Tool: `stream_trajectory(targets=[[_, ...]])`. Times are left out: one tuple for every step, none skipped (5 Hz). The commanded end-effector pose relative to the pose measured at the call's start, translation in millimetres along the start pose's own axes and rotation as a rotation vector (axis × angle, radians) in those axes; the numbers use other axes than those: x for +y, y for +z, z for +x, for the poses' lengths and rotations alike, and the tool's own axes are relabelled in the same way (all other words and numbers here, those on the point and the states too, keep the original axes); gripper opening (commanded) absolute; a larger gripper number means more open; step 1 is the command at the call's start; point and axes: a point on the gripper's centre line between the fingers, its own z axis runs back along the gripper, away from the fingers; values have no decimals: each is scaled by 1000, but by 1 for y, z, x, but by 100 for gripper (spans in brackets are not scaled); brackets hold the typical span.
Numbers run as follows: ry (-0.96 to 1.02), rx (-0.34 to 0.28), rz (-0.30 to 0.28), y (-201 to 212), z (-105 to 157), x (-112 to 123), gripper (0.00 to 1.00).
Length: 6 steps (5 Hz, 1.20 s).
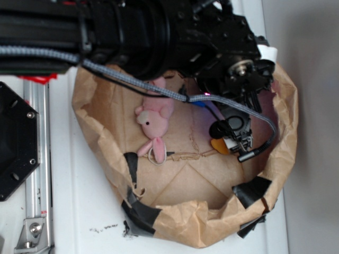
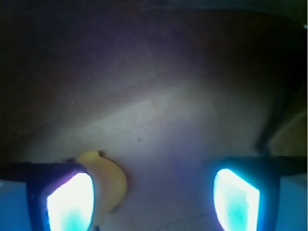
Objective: Grab the yellow duck.
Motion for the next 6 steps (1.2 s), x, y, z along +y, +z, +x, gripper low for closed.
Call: stream_trajectory(targets=[[-126, 45, -45, -8, -12, -34, 100], [-190, 80, -53, -16, -32, -50, 100], [-226, 87, -48, -19, -43, -61, 100], [-238, 84, -39, -24, -44, -64, 100], [-244, 76, -37, -24, -40, -64, 100], [-245, 60, -44, -20, -34, -62, 100]])
